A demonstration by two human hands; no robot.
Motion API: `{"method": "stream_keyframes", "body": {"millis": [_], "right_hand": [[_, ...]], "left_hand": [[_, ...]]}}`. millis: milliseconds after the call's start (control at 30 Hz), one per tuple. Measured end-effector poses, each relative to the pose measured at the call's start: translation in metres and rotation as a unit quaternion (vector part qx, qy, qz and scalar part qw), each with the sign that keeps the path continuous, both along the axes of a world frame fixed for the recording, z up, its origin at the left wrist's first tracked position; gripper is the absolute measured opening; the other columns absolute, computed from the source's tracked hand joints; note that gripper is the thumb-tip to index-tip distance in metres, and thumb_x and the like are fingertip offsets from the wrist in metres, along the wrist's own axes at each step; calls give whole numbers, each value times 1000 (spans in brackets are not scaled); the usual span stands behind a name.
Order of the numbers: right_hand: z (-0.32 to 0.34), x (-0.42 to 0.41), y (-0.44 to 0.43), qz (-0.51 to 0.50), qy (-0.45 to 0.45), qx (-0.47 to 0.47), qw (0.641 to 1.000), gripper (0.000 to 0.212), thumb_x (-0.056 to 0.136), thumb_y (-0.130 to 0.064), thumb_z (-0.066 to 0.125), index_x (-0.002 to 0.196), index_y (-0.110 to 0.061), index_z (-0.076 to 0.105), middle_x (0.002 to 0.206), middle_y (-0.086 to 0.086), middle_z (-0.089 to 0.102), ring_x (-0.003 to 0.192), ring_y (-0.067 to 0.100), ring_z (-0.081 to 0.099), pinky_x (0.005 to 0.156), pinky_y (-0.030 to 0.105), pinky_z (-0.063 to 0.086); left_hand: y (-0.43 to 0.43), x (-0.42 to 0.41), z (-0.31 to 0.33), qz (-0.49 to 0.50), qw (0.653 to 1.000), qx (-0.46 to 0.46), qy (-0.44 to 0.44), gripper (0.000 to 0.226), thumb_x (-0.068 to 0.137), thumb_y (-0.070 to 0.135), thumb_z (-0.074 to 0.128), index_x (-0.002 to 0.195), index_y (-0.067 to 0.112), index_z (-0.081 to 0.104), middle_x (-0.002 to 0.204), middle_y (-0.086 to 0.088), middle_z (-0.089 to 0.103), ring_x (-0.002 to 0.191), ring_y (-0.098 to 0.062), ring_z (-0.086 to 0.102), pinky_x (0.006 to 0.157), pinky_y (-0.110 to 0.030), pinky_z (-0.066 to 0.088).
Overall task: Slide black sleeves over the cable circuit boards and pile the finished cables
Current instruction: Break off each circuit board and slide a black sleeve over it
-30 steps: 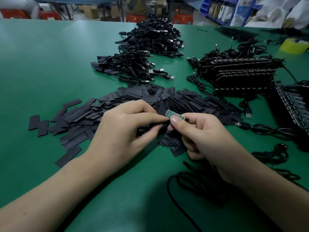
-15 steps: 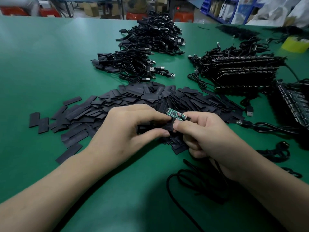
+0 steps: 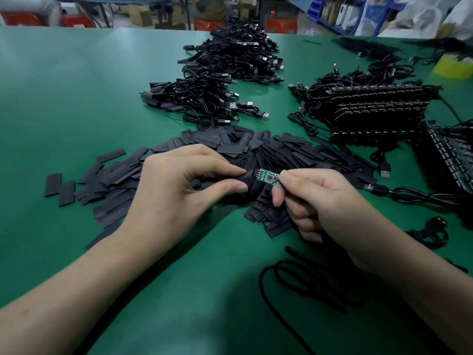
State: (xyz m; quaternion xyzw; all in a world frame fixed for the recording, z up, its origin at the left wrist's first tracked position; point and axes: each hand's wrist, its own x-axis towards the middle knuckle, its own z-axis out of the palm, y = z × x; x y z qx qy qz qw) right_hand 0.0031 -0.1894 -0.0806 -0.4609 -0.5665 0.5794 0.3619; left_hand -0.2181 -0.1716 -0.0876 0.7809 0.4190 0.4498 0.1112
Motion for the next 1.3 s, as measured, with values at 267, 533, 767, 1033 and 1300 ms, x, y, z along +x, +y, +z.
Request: {"method": "stream_keyframes", "body": {"millis": [267, 533, 767, 1033, 1300], "right_hand": [[-1, 0, -1, 15, -41, 22, 999, 45, 107, -29, 44, 68, -21, 64, 51, -6, 31, 43, 12, 22, 37, 23, 22], [0, 3, 2, 17, -32, -27, 999, 50, 107, -30, 45, 62, -22, 65, 50, -4, 29, 40, 11, 22, 34, 20, 28], [-2, 0, -3, 8, -121, 38, 992, 46, 107, -34, 45, 67, -21, 65, 50, -6, 34, 41, 11, 27, 40, 25, 28], [-1, 2, -6, -2, -283, 182, 942, 41, 102, -39, 48, 70, -23, 65, 47, -8, 37, 43, 6, 34, 45, 19, 28], [-4, 6, 1, 64, -38, -22, 997, 47, 108, -32, 43, 67, -25, 64, 50, -7, 31, 39, 8, 24, 36, 19, 28]], "left_hand": [[-1, -1, -1, 6, 999, 34, 41, 19, 82, 34, 81, 93, 20, 82, 90, 7, 72, 82, -10, 69, 74, -34, 56], [2, -5, 3, -11, 966, 180, 187, 17, 91, 34, 77, 94, 18, 82, 91, 3, 74, 74, -25, 68, 67, -41, 53], [-1, -5, -2, -15, 989, 77, 127, 23, 86, 38, 78, 97, 19, 82, 93, 5, 72, 77, -19, 70, 68, -39, 57], [-1, -3, -5, -23, 992, 41, 117, 22, 86, 39, 79, 100, 23, 81, 95, 10, 70, 81, -13, 69, 71, -35, 57], [-1, -1, -5, -52, 980, 112, 154, 21, 90, 35, 78, 104, 18, 80, 99, 5, 71, 83, -17, 69, 71, -37, 56]]}}
